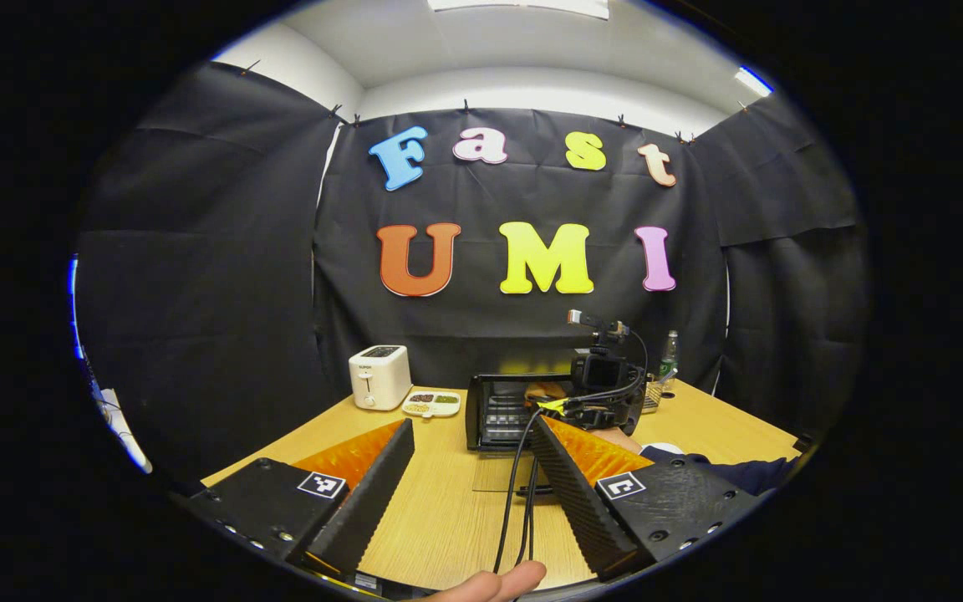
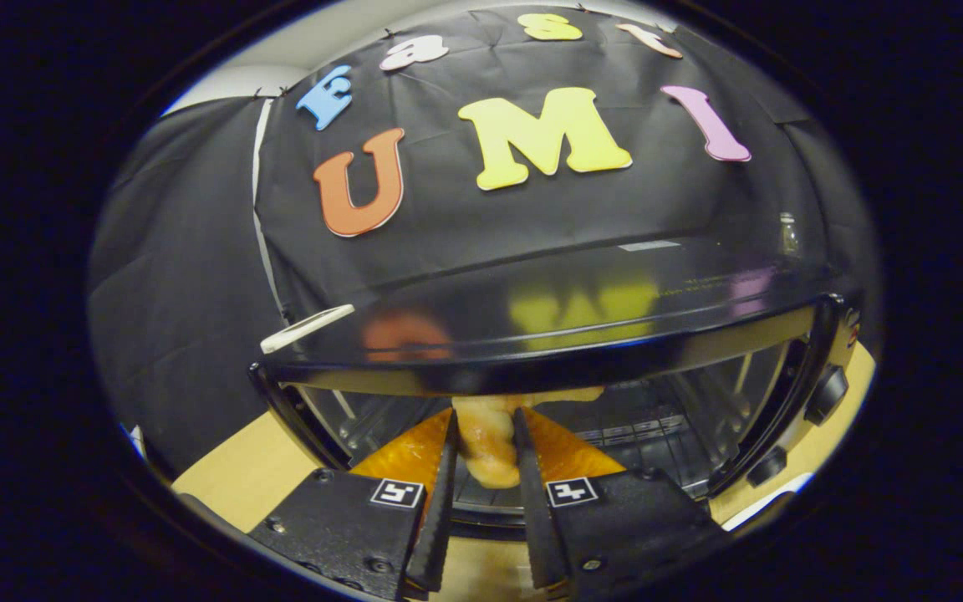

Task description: Open the electric oven with the left hand, put the food in, and close the electric oven.

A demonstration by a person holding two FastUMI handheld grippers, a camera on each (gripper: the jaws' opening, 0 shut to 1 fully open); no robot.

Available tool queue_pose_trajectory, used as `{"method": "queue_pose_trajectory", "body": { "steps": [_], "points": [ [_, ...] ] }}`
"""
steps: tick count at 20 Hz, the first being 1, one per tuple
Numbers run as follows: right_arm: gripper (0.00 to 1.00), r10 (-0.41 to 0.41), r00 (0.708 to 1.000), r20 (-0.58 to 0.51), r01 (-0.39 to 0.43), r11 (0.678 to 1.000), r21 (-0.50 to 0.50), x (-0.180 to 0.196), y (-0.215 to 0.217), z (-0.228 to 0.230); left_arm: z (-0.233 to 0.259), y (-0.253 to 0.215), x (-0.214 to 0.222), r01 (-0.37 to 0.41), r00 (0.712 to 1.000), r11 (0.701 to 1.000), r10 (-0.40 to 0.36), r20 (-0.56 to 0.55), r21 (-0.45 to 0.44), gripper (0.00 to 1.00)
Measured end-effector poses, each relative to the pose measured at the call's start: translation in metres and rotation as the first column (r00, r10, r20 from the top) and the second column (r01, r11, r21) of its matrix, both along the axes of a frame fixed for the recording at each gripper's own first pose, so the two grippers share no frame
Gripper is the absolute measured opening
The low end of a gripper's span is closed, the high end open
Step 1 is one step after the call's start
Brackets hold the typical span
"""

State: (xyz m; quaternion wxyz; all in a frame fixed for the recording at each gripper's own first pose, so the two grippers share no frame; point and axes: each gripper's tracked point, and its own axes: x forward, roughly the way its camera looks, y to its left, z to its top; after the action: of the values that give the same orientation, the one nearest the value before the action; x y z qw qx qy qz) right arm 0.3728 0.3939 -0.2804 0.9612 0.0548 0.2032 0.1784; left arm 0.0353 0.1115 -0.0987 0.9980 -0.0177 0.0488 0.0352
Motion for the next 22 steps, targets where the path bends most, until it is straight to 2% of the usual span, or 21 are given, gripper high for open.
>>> {"method": "queue_pose_trajectory", "body": {
  "steps": [3,6,9,12,17,22],
  "points": [
    [0.42,-0.022,1.0,0.02,0.023,0.999,-0.024,0.008,-0.008,0.003,-0.006,0.003,0.003,-0.008,1.0,1.0,0.008,-0.018,0.002,0.93],
    [0.49,0.023,1.0,0.005,-0.023,1.0,-0.016,-0.003,-0.003,0.002,-0.005,-0.004,0.0,0.024,1.0,0.999,-0.025,-0.007,-0.031,0.93],
    [0.99,0.049,0.998,0.028,-0.047,0.997,-0.059,-0.023,-0.01,0.009,-0.004,-0.014,-0.002,0.066,0.998,0.994,-0.066,0.005,-0.091,0.94],
    [0.97,0.071,0.997,0.017,-0.07,0.996,-0.061,-0.049,-0.016,0.013,-0.003,-0.015,-0.005,0.059,0.998,0.994,-0.059,0.003,-0.087,0.93],
    [0.96,0.077,0.997,-0.016,-0.077,0.997,0.0,-0.105,-0.041,0.032,-0.006,-0.016,-0.007,0.037,0.999,0.996,-0.037,-0.001,-0.083,0.93],
    [0.95,0.12,0.99,0.071,-0.122,0.993,0.012,-0.161,-0.085,0.075,-0.018,-0.019,-0.011,0.016,0.999,0.997,-0.019,-0.032,-0.082,0.93]
  ]
}}
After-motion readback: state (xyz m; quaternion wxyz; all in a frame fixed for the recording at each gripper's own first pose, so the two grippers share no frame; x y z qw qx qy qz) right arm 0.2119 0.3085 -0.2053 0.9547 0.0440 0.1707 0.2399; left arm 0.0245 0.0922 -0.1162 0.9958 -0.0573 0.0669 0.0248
